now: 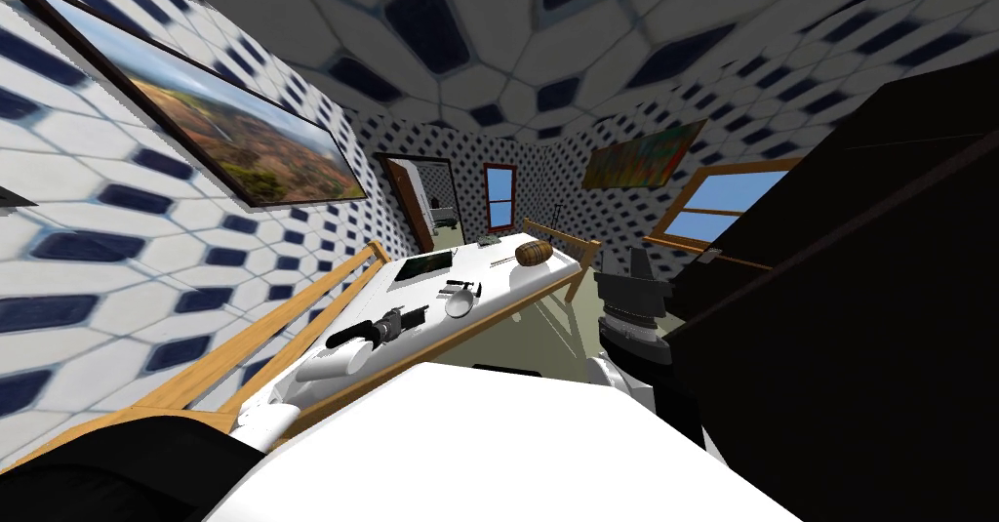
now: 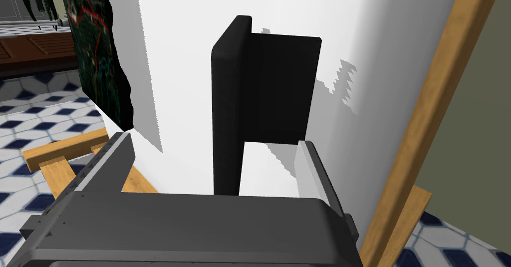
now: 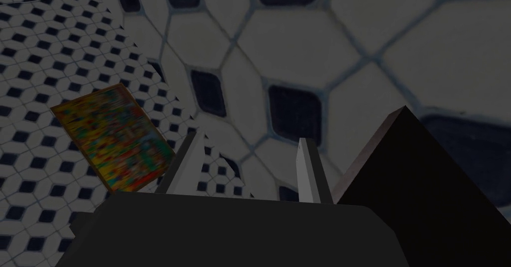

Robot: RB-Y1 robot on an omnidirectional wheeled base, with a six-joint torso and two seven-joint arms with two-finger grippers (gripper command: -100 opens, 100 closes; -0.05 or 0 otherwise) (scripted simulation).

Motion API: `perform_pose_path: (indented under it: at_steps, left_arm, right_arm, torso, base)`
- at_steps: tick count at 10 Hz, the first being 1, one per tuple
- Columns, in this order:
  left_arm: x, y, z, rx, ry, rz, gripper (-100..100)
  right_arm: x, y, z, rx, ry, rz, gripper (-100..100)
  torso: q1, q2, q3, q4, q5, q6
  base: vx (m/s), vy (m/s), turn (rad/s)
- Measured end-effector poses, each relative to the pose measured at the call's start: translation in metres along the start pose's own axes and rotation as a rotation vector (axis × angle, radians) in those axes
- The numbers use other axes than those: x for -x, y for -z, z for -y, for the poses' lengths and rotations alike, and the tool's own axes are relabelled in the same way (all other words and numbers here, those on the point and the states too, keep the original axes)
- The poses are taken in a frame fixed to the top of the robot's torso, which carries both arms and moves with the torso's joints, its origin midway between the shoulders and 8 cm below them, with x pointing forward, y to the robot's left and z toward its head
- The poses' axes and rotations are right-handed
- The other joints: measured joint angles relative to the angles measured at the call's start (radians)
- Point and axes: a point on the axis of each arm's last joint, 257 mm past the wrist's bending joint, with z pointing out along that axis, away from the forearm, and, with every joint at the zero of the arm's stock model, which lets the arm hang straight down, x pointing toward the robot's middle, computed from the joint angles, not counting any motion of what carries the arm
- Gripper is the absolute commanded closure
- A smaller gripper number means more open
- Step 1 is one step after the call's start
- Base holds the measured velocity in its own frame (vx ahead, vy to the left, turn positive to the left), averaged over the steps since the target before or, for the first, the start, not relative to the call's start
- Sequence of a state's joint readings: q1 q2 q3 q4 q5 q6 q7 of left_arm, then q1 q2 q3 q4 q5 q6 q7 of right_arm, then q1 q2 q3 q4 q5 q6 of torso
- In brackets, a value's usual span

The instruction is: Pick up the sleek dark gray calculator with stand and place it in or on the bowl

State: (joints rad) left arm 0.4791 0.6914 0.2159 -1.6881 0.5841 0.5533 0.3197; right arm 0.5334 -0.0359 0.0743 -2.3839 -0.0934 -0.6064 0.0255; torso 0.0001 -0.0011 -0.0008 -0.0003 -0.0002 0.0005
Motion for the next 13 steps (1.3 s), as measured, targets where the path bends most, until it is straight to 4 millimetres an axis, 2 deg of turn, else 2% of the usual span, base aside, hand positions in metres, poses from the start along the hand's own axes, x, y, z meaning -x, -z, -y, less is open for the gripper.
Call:
perform_pose_path:
  at_steps: [3,4,8,10,13]
  left_arm:
    - [-0.023,-0.012,-0.008,0.002,-0.031,-0.036,-100]
    - [-0.024,-0.012,-0.009,0.001,-0.034,-0.038,100]
    - [-0.024,-0.012,-0.01,0.004,-0.034,-0.037,100]
    - [-0.024,-0.012,-0.01,0.004,-0.034,-0.037,-100]
    - [-0.029,-0.008,-0.014,0.028,-0.013,-0.051,-100]
  right_arm:
    - [0.0,0.0,0.0,0.0,0.0,0.0,0]
    - [0.0,0.0,0.0,0.0,0.0,0.0,0]
    - [0.0,0.0,0.0,0.0,0.0,0.0,0]
    - [0.0,0.0,0.0,0.0,0.0,0.0,0]
    - [0.0,0.0,0.0,0.0,0.0,0.0,0]
  torso:
    - [0.004,-0.006,-0.004,-0.001,0.001,0.0]
    - [0.003,-0.003,-0.002,-0.001,0.001,0.0]
    - [0.002,-0.001,0.0,0.0,0.0,0.001]
    - [0.002,-0.001,-0.001,0.0,0.0,0.001]
    - [0.002,-0.013,-0.007,-0.002,0.0,0.002]
  base:
    - [0.084,0.038,0.152]
    - [0.008,0.004,-0.007]
    - [0.0,0.0,0.003]
    - [0.053,0.006,-0.042]
    - [0.142,-0.006,-0.045]
